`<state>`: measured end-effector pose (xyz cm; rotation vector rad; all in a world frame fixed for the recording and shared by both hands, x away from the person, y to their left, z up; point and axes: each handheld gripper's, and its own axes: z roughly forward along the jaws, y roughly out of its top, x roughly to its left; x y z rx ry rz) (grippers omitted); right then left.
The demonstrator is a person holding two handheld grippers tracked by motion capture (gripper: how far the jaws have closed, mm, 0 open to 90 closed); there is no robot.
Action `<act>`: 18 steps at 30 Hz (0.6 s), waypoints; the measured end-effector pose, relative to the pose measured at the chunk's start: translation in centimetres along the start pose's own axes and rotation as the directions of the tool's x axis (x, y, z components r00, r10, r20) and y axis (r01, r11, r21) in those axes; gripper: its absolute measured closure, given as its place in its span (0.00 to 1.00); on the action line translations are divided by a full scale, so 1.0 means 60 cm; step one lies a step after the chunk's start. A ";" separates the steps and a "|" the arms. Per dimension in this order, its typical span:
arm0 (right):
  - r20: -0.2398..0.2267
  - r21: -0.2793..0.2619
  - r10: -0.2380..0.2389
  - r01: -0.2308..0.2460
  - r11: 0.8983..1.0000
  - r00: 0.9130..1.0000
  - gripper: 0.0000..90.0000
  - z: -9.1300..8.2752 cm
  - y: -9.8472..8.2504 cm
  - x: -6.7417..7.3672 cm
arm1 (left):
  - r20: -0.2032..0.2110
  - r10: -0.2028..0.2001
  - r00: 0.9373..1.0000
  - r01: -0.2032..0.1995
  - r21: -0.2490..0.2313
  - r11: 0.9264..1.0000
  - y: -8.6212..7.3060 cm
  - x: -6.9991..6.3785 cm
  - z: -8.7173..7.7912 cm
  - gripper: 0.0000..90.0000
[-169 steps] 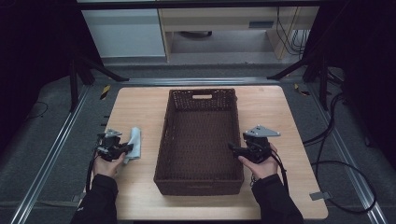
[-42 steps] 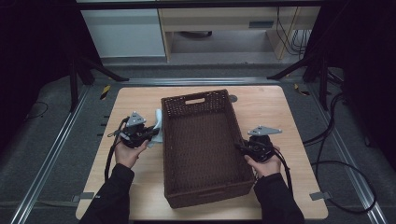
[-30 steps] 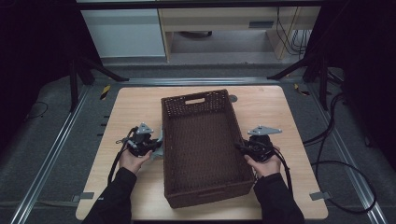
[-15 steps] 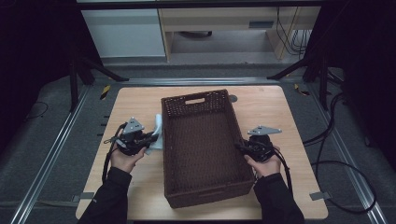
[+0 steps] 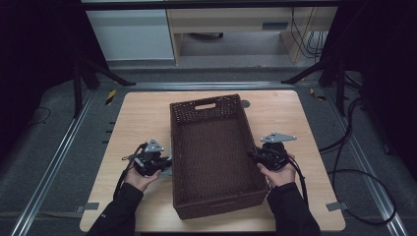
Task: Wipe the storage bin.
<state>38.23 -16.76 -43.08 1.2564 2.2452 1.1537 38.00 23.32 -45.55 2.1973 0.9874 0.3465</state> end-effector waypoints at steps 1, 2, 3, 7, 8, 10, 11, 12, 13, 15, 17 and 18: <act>0.000 0.000 0.000 0.000 1.000 1.000 0.80 0.000 0.000 0.000 | 0.000 0.000 1.000 0.000 0.000 1.000 0.000 0.000 0.000 0.90; 0.000 0.000 0.001 -0.001 1.000 1.000 0.80 0.000 0.000 0.000 | -0.004 -0.008 1.000 0.008 -0.032 0.999 0.002 0.001 -0.012 0.90; 0.000 0.000 0.003 -0.003 1.000 1.000 0.80 0.000 0.000 0.000 | -0.001 -0.019 1.000 0.019 -0.061 0.998 0.006 0.002 -0.026 0.90; 0.001 -0.002 0.007 -0.007 1.000 1.000 0.81 0.000 0.000 0.000 | -0.008 0.001 1.000 -0.002 -0.160 0.987 0.019 -0.009 -0.075 0.90; 0.002 -0.002 0.007 -0.007 1.000 1.000 0.81 0.000 0.000 0.000 | -0.026 0.024 0.999 -0.028 -0.179 0.983 0.022 -0.017 -0.089 0.90; 0.003 -0.001 0.007 -0.007 1.000 1.000 0.81 0.000 0.000 0.000 | -0.022 0.036 0.999 -0.040 -0.171 0.985 0.019 -0.021 -0.091 0.90; 0.003 -0.001 0.007 -0.007 1.000 1.000 0.81 0.000 0.000 0.000 | -0.022 0.036 0.999 -0.040 -0.171 0.985 0.019 -0.021 -0.091 0.90; 0.005 0.000 0.006 -0.006 1.000 1.000 0.81 0.000 0.000 0.001 | -0.024 0.041 0.999 -0.044 -0.133 0.990 0.011 -0.023 -0.081 0.90; 0.006 0.000 0.004 -0.004 1.000 1.000 0.81 0.000 0.000 0.001 | -0.024 0.041 0.999 -0.044 -0.133 0.990 0.011 -0.023 -0.081 0.90; 0.008 0.000 0.002 -0.002 1.000 1.000 0.81 0.000 0.000 0.001 | -0.015 0.036 0.999 -0.038 -0.091 0.995 -0.002 -0.024 -0.068 0.90; 0.009 0.001 0.000 0.000 1.000 1.000 0.81 0.000 0.000 0.001 | 0.013 0.033 0.999 -0.032 -0.020 0.999 -0.025 -0.031 -0.044 0.90; 0.009 0.001 0.000 0.000 1.000 1.000 0.81 0.000 0.000 0.001 | 0.013 0.033 0.999 -0.032 -0.020 0.999 -0.025 -0.031 -0.044 0.90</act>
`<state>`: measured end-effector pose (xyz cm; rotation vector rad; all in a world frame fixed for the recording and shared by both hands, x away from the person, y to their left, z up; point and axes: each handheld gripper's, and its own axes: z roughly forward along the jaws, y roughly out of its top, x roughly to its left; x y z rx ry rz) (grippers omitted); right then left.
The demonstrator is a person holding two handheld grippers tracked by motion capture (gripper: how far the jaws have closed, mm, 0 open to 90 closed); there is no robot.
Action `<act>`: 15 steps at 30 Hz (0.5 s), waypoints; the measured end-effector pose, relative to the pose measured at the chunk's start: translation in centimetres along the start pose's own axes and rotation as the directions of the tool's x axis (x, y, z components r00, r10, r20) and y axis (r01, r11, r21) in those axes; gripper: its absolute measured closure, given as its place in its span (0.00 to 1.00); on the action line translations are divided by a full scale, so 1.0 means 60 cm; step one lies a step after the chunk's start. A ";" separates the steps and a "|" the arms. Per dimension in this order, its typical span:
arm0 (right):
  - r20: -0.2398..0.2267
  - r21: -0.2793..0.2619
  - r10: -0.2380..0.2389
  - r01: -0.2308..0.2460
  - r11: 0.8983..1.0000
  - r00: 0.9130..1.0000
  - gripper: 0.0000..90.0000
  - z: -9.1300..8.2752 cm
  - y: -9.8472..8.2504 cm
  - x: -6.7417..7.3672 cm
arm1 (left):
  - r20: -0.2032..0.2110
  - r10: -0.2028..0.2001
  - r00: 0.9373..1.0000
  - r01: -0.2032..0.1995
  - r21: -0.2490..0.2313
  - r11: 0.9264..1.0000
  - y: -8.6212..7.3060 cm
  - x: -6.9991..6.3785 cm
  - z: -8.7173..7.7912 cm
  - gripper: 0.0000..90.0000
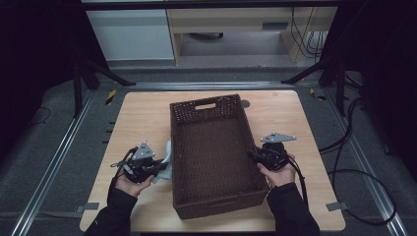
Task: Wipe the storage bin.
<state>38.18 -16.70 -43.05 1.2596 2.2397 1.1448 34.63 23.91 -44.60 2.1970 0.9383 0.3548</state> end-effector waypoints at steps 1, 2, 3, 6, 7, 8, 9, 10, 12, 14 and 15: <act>0.001 0.000 -0.001 0.001 1.000 1.000 0.81 0.000 0.000 0.000 | 0.001 0.007 1.000 -0.007 0.022 1.000 -0.005 -0.003 0.007 0.90; 0.002 0.000 -0.001 0.001 1.000 1.000 0.81 0.000 0.000 0.000 | 0.006 0.009 1.000 -0.010 0.039 0.999 -0.008 -0.006 0.013 0.90; 0.004 0.000 -0.001 0.001 1.000 1.000 0.81 0.000 0.000 0.001 | 0.015 0.008 1.000 -0.009 0.055 0.998 -0.012 -0.008 0.020 0.90; 0.014 -0.001 0.003 -0.003 1.000 1.000 0.81 0.000 0.000 0.002 | 0.024 0.007 1.000 -0.009 0.095 0.995 -0.019 -0.013 0.037 0.90; 0.016 -0.002 0.006 -0.006 1.000 1.000 0.81 0.000 0.000 0.003 | 0.023 0.009 1.000 -0.012 0.095 0.995 -0.019 -0.013 0.038 0.90; 0.019 -0.002 0.008 -0.008 1.000 1.000 0.81 0.000 0.000 0.003 | 0.023 0.009 1.000 -0.012 0.095 0.995 -0.019 -0.013 0.038 0.90; 0.019 -0.002 0.008 -0.008 1.000 1.000 0.81 0.000 0.000 0.003 | 0.022 0.009 1.000 -0.011 0.090 0.996 -0.018 -0.013 0.036 0.90; 0.027 -0.002 0.009 -0.008 1.000 1.000 0.81 0.000 0.000 0.003 | 0.023 -0.001 1.000 0.000 0.055 0.999 -0.014 -0.008 0.026 0.90; 0.036 -0.006 0.012 -0.012 1.000 0.999 0.82 0.002 0.001 0.003 | 0.022 -0.010 1.000 0.010 0.023 1.000 -0.010 -0.005 0.015 0.90; 0.044 -0.005 0.019 -0.019 1.000 0.999 0.82 0.003 0.002 0.003 | 0.005 -0.006 1.000 0.006 -0.049 0.999 0.001 -0.004 -0.012 0.90; 0.049 -0.007 0.020 -0.020 1.000 0.999 0.81 0.003 0.003 0.002 | 0.005 -0.006 1.000 0.006 -0.049 0.999 0.001 -0.004 -0.012 0.90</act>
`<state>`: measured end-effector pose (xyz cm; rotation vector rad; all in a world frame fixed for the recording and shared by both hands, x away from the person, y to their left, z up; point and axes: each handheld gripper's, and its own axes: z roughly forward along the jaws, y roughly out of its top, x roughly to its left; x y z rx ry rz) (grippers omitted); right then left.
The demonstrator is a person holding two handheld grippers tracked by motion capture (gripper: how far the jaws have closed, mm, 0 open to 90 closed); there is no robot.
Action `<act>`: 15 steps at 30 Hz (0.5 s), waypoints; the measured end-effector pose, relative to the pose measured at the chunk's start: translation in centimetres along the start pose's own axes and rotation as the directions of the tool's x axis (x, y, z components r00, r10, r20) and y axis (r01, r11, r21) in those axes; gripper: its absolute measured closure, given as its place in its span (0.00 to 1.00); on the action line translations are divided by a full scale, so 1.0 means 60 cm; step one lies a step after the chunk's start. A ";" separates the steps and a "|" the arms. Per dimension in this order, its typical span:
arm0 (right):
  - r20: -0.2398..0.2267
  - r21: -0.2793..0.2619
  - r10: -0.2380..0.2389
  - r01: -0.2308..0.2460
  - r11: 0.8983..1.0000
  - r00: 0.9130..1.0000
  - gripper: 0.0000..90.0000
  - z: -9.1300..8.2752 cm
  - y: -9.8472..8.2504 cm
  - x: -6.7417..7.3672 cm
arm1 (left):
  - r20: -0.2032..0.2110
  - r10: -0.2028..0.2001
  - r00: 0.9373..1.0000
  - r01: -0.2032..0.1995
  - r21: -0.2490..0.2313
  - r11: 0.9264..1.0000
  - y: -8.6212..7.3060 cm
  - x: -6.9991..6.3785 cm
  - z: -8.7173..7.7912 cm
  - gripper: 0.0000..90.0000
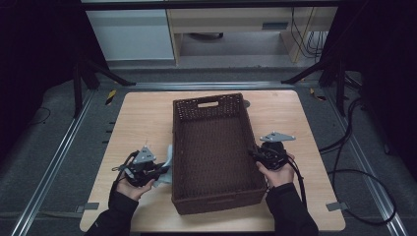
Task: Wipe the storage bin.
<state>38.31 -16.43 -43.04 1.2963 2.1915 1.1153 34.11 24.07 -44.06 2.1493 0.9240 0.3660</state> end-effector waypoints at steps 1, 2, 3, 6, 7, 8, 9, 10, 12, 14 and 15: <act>0.006 -0.001 0.004 -0.004 1.000 1.000 0.81 0.001 0.001 0.000 | -0.001 0.007 1.000 -0.007 -0.055 0.998 0.012 -0.002 -0.022 0.90; 0.010 -0.002 0.003 -0.003 1.000 1.000 0.81 0.001 0.001 -0.001 | -0.001 0.007 1.000 -0.007 -0.055 0.998 0.012 -0.002 -0.022 0.90; 0.012 -0.004 0.008 -0.008 1.000 1.000 0.81 0.002 0.001 -0.001 | -0.001 0.013 1.000 -0.013 -0.086 0.996 0.018 -0.006 -0.036 0.90; 0.018 -0.003 0.009 -0.009 1.000 1.000 0.79 0.002 0.002 0.000 | -0.010 0.032 0.999 -0.032 -0.090 0.995 0.022 -0.013 -0.042 0.90; 0.021 -0.004 0.007 -0.007 1.000 1.000 0.77 0.001 0.002 -0.001 | -0.012 0.040 0.999 -0.041 -0.086 0.995 0.022 -0.016 -0.042 0.90; 0.021 -0.004 0.007 -0.007 1.000 1.000 0.77 0.001 0.002 -0.001 | -0.013 0.050 0.999 -0.051 -0.077 0.996 0.021 -0.020 -0.040 0.90; 0.032 -0.013 0.001 0.000 1.000 0.999 0.71 -0.001 0.001 -0.001 | -0.013 0.059 0.998 -0.059 -0.063 0.996 0.018 -0.024 -0.037 0.90; 0.032 -0.013 0.001 0.000 1.000 0.999 0.71 -0.001 0.001 -0.001 | -0.013 0.059 0.998 -0.059 -0.063 0.996 0.018 -0.024 -0.037 0.90; 0.040 -0.027 -0.003 0.005 1.000 0.999 0.63 -0.006 0.001 -0.002 | -0.005 0.059 0.998 -0.060 -0.036 0.998 0.009 -0.027 -0.029 0.90; 0.038 -0.064 0.000 0.003 0.998 0.999 0.59 -0.017 0.002 -0.003 | 0.008 0.050 0.999 -0.050 -0.007 0.999 -0.003 -0.029 -0.021 0.90; 0.039 -0.079 -0.001 0.004 0.997 0.999 0.58 -0.022 0.002 -0.004 | 0.022 0.042 0.999 -0.042 0.031 0.999 -0.017 -0.031 -0.011 0.90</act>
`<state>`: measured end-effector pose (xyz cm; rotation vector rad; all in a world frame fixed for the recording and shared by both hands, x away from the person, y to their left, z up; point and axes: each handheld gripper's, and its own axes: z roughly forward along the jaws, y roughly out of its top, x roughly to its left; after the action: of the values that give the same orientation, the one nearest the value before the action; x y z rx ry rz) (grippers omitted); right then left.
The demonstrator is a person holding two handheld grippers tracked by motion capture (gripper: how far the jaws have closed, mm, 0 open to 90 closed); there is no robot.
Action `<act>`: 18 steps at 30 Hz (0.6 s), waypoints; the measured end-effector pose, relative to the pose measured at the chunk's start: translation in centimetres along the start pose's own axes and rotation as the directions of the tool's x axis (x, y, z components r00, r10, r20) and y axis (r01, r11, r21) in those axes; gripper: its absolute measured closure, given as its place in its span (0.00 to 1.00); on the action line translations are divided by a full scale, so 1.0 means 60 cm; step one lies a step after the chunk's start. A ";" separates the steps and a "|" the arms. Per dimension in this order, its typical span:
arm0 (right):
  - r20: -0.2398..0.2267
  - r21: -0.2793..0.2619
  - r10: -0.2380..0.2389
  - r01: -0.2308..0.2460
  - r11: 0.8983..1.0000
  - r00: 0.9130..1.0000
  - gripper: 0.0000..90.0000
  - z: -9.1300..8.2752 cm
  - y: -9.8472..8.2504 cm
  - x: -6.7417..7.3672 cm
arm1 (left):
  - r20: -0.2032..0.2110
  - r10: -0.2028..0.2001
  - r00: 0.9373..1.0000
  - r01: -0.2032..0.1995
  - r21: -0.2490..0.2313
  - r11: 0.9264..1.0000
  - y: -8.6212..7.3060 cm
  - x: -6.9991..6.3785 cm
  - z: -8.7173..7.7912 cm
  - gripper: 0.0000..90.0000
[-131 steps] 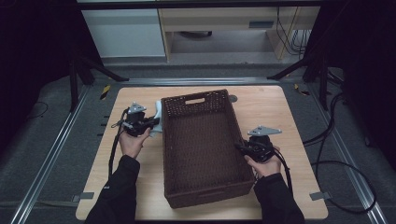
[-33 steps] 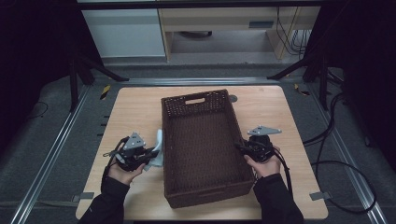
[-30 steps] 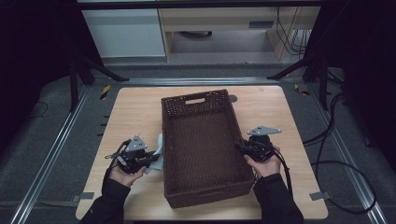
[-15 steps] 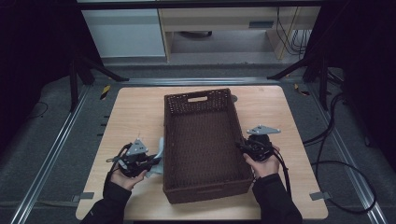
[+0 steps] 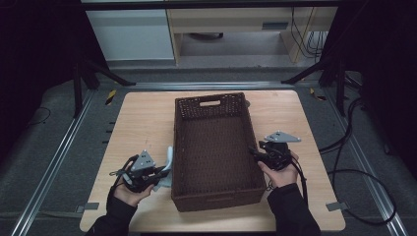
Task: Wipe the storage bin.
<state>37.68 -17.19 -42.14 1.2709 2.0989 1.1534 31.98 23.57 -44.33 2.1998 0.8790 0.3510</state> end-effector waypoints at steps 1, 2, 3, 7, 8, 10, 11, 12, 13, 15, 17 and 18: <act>-0.003 -0.025 0.004 -0.004 1.000 1.000 0.55 -0.011 0.001 -0.003 | 0.004 -0.004 1.000 0.004 0.020 1.000 -0.006 -0.002 0.006 0.90; -0.006 -0.031 0.000 0.000 1.000 1.000 0.55 -0.015 0.001 -0.004 | 0.009 -0.002 1.000 0.002 0.039 0.999 -0.011 -0.004 0.011 0.90; -0.009 -0.030 -0.003 0.003 1.000 1.000 0.54 -0.017 0.000 -0.004 | 0.012 -0.001 1.000 0.001 0.052 0.999 -0.014 -0.006 0.016 0.90; -0.029 0.009 -0.021 0.021 1.000 0.999 0.56 -0.018 -0.011 0.001 | 0.028 0.005 1.000 -0.007 0.083 0.996 -0.018 -0.012 0.031 0.90; -0.026 0.021 -0.030 0.031 0.999 0.999 0.56 -0.017 -0.013 0.003 | 0.028 0.005 1.000 -0.007 0.083 0.996 -0.018 -0.012 0.031 0.90; -0.039 0.025 -0.018 0.019 0.999 0.999 0.61 -0.014 -0.016 0.005 | 0.031 0.002 1.000 -0.005 0.084 0.996 -0.018 -0.013 0.031 0.90; -0.051 0.028 -0.005 0.007 1.000 0.999 0.64 -0.012 -0.017 0.005 | 0.029 -0.002 1.000 -0.001 0.078 0.997 -0.017 -0.011 0.029 0.90; -0.054 0.036 -0.003 0.005 0.999 0.999 0.67 -0.009 -0.017 0.007 | 0.023 0.000 1.000 -0.001 0.070 0.998 -0.016 -0.009 0.026 0.90; -0.049 0.049 -0.004 0.007 0.999 0.999 0.71 -0.004 -0.017 0.009 | 0.021 -0.004 1.000 0.003 0.058 0.998 -0.015 -0.007 0.021 0.90; -0.039 0.055 0.002 0.000 0.998 0.999 0.73 -0.001 -0.017 0.011 | 0.023 -0.011 1.000 0.010 0.038 0.999 -0.013 -0.005 0.015 0.90; -0.021 0.062 0.026 -0.025 0.998 0.999 0.77 0.001 -0.015 0.013 | 0.022 -0.008 1.000 0.007 0.015 1.000 -0.008 -0.003 0.007 0.90; -0.005 0.059 0.014 -0.014 0.998 1.000 0.80 0.001 -0.014 0.015 | 0.018 -0.007 1.000 0.007 0.003 1.000 -0.005 -0.002 0.003 0.90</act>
<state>36.85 -16.57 -42.82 1.3123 2.1463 1.1099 31.84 23.52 -44.65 2.1993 0.8776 0.3261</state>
